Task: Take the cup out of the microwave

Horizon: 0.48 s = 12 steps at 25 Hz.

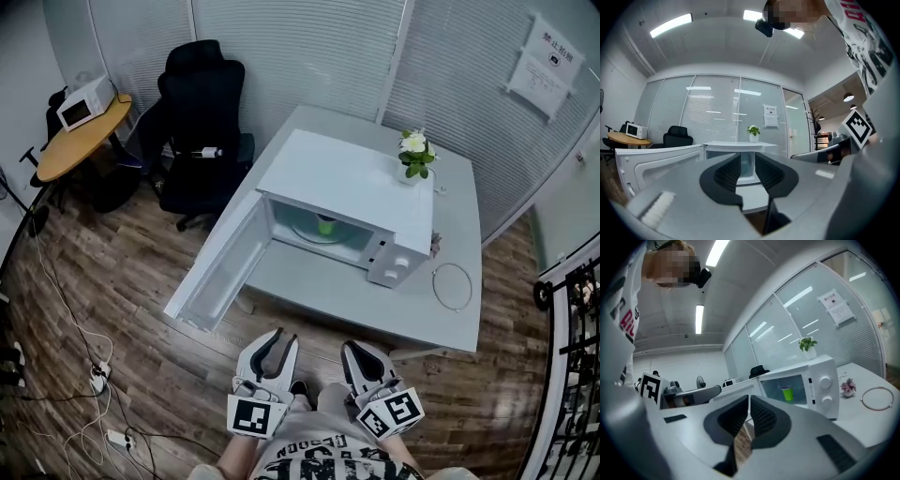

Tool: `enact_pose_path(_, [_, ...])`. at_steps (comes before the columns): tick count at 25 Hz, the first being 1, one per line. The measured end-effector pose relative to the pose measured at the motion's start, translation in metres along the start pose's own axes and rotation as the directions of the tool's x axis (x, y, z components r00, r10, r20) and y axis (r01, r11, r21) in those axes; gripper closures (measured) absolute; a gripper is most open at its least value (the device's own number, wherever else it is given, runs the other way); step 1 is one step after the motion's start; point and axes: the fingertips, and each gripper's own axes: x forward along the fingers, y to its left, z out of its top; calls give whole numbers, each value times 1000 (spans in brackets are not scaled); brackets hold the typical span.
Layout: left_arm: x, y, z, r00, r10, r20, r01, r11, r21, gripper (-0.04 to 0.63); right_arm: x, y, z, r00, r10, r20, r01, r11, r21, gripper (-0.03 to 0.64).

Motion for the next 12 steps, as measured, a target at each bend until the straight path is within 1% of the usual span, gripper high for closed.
enact_pose_path(3, [1, 5, -8, 1000, 2, 0, -2, 1000, -3, 492, 3, -2, -5, 1000, -8, -10, 8, 1000, 4, 594])
enact_pose_path(6, [3, 4, -11, 1000, -3, -16, 3, 1000, -25, 492, 4, -5, -8, 1000, -20, -19, 21, 1000, 15, 594])
enact_pose_path(10, [16, 14, -13, 1000, 15, -19, -15, 1000, 2, 494, 14, -16, -7, 999, -29, -23, 29, 999, 28, 594])
enact_pose_path(12, [26, 16, -13, 999, 17, -27, -17, 1000, 0, 494, 20, -25, -6, 999, -33, -27, 34, 999, 32, 594])
